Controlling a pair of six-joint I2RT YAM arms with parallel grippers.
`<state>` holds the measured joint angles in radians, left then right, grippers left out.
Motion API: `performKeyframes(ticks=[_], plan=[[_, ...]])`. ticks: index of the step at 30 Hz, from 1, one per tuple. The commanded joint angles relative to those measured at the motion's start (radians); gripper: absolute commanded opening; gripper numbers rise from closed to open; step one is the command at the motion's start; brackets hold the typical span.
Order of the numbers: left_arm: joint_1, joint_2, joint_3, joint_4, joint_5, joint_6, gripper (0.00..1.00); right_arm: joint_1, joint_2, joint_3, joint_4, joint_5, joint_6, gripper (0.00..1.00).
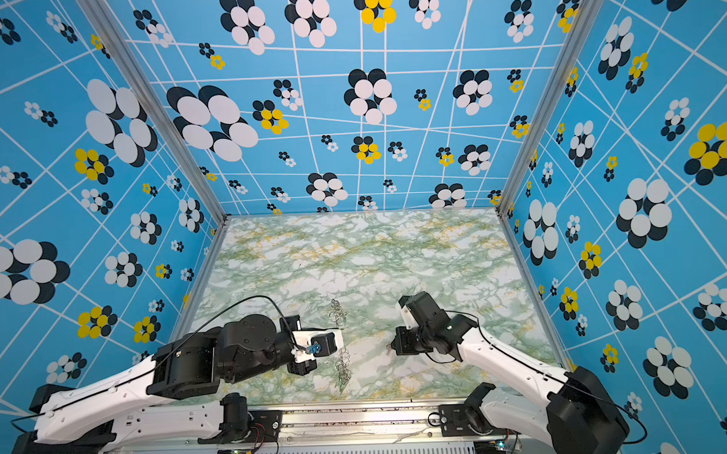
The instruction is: Put the keys on the keyring
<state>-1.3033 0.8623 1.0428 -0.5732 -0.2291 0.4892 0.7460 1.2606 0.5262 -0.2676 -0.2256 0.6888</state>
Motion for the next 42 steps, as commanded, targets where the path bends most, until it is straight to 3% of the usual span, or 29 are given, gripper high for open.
performKeyframes(ticks=[1,9,15,23,29,42], plan=[[0.006,-0.016,0.038,0.016,-0.01,-0.008,0.0,-0.022,0.037,0.028,0.031,-0.021,-0.045,0.43],[0.006,-0.022,0.043,0.004,-0.018,-0.008,0.0,-0.057,0.143,0.101,0.03,-0.069,-0.103,0.43],[0.006,-0.019,0.059,-0.014,-0.021,-0.006,0.0,-0.069,-0.005,0.004,0.004,-0.008,-0.046,0.48],[0.006,-0.006,0.059,0.008,-0.014,0.005,0.0,-0.084,-0.157,-0.19,0.164,-0.032,0.089,0.49],[0.006,0.003,0.066,0.012,-0.015,0.015,0.0,-0.093,-0.075,-0.193,0.252,-0.108,0.073,0.4],[0.006,0.018,0.085,0.001,-0.014,0.012,0.0,-0.093,-0.063,-0.201,0.254,-0.129,0.068,0.21]])
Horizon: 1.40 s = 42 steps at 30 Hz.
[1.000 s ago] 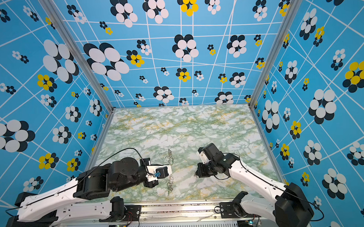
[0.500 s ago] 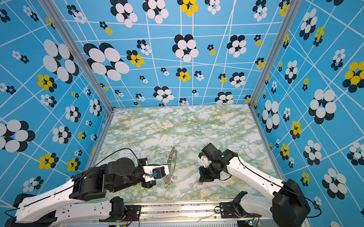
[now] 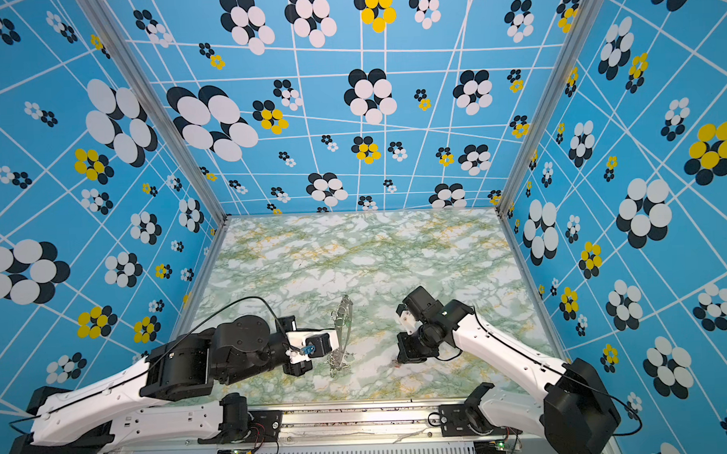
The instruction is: Put the keys on the keyring
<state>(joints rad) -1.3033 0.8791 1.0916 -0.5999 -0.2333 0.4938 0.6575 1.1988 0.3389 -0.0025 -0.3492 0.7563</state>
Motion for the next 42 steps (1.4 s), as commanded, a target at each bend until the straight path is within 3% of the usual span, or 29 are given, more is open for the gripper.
performKeyframes(ticks=[1,9,15,20,25,30,36,42], plan=[[0.006,0.002,0.035,0.029,-0.011,0.006,0.0,-0.004,0.003,-0.012,-0.008,-0.006,0.0,0.2],[0.006,0.009,0.042,0.029,-0.01,0.008,0.0,-0.004,-0.019,0.014,-0.049,-0.002,-0.032,0.0],[0.004,0.006,0.055,0.013,-0.009,0.008,0.0,-0.005,-0.099,0.124,-0.291,0.016,-0.141,0.0],[0.004,-0.002,0.059,-0.01,-0.016,0.005,0.0,-0.004,-0.093,0.306,-0.661,-0.006,-0.294,0.0],[0.003,-0.021,0.048,-0.014,-0.014,-0.006,0.0,-0.004,-0.03,0.381,-0.804,-0.126,-0.314,0.0],[0.001,-0.038,0.048,-0.029,-0.018,-0.004,0.0,-0.001,-0.012,0.455,-0.97,-0.12,-0.37,0.0],[0.001,-0.056,0.025,-0.019,-0.016,-0.004,0.0,0.065,-0.005,0.445,-1.02,-0.133,-0.34,0.0],[0.001,-0.072,-0.005,0.002,-0.009,0.005,0.0,0.079,0.139,0.44,-0.932,-0.131,-0.363,0.0]])
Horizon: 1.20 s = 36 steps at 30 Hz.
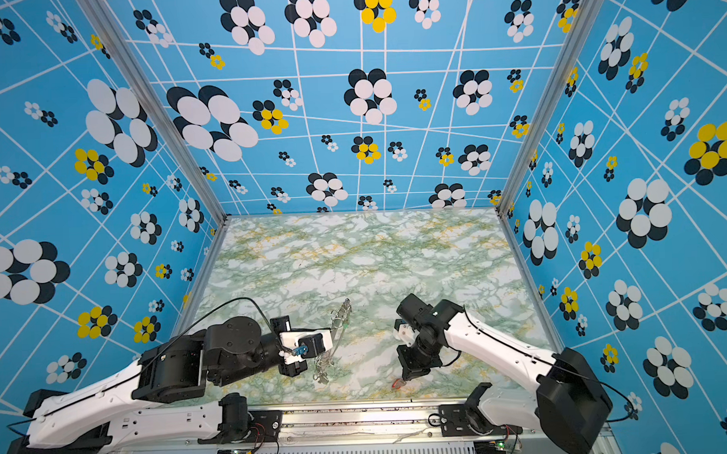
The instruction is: Put the keys on the keyring
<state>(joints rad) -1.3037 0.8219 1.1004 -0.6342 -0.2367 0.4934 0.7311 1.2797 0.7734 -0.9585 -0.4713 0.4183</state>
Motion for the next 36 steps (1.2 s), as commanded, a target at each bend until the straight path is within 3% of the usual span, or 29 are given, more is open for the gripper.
performKeyframes(ticks=[1,9,15,19,24,27,30,34,36], plan=[[0.001,-0.018,-0.014,0.034,-0.007,0.004,0.0,0.006,0.091,0.006,0.056,-0.011,-0.025,0.0],[0.003,-0.048,-0.006,-0.006,-0.011,-0.011,0.0,0.01,0.311,0.095,0.169,0.027,-0.032,0.0],[0.002,-0.065,-0.017,-0.016,-0.016,-0.014,0.0,0.011,0.366,0.133,0.198,0.043,-0.018,0.0],[0.003,-0.072,-0.025,-0.014,-0.019,-0.013,0.0,0.011,0.368,0.145,0.208,0.048,-0.005,0.19],[0.003,-0.074,-0.021,-0.018,-0.018,-0.012,0.0,0.011,0.298,0.157,0.214,0.077,0.028,0.34],[0.003,-0.074,-0.02,-0.016,-0.015,-0.009,0.0,0.011,0.226,0.149,0.218,0.112,0.07,0.35],[0.003,-0.072,-0.016,-0.015,-0.01,-0.004,0.0,0.011,0.088,0.041,0.308,0.167,0.207,0.39],[0.004,-0.073,-0.026,0.0,0.001,0.003,0.0,0.023,-0.122,-0.194,0.56,0.196,0.497,0.39],[0.004,-0.072,-0.028,0.007,0.008,0.008,0.0,0.055,-0.155,-0.206,0.541,0.26,0.543,0.37]])
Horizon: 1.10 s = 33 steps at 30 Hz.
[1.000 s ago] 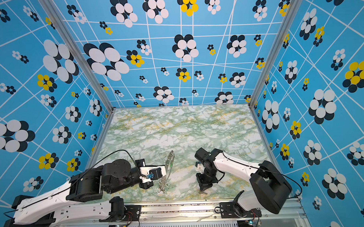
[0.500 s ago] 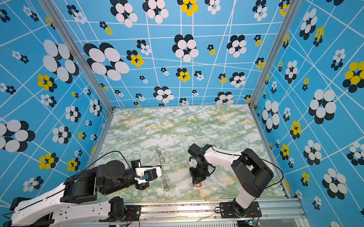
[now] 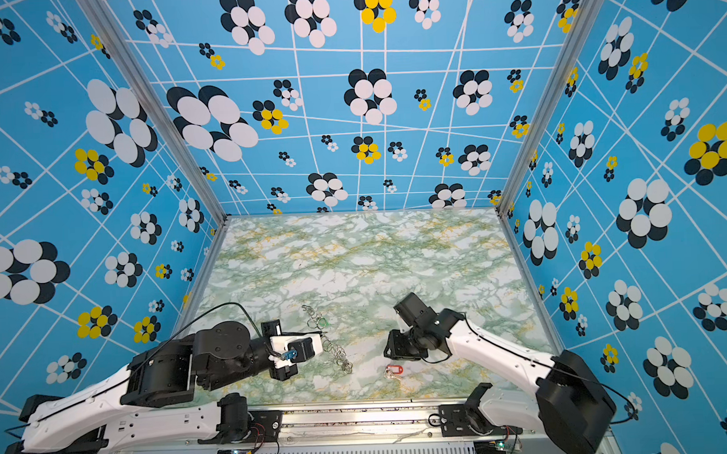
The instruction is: Put the keys on the keyring
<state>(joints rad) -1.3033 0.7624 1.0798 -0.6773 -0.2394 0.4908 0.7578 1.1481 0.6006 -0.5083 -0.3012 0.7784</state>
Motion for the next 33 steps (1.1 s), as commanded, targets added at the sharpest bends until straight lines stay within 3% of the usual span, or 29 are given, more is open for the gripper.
performKeyframes(ticks=[1,7,14,33], plan=[[0.004,-0.011,-0.008,0.05,0.014,0.012,0.0,0.051,-0.03,-0.021,0.055,0.138,0.201,0.37],[0.006,-0.015,-0.01,0.042,0.033,0.008,0.0,0.161,-0.035,-0.028,0.051,0.252,0.341,0.34],[0.006,-0.033,-0.018,0.032,0.043,0.009,0.0,0.206,0.04,-0.028,0.072,0.246,0.397,0.28],[0.008,-0.058,-0.038,0.024,0.046,0.005,0.0,0.213,0.109,-0.047,0.108,0.226,0.421,0.23]])
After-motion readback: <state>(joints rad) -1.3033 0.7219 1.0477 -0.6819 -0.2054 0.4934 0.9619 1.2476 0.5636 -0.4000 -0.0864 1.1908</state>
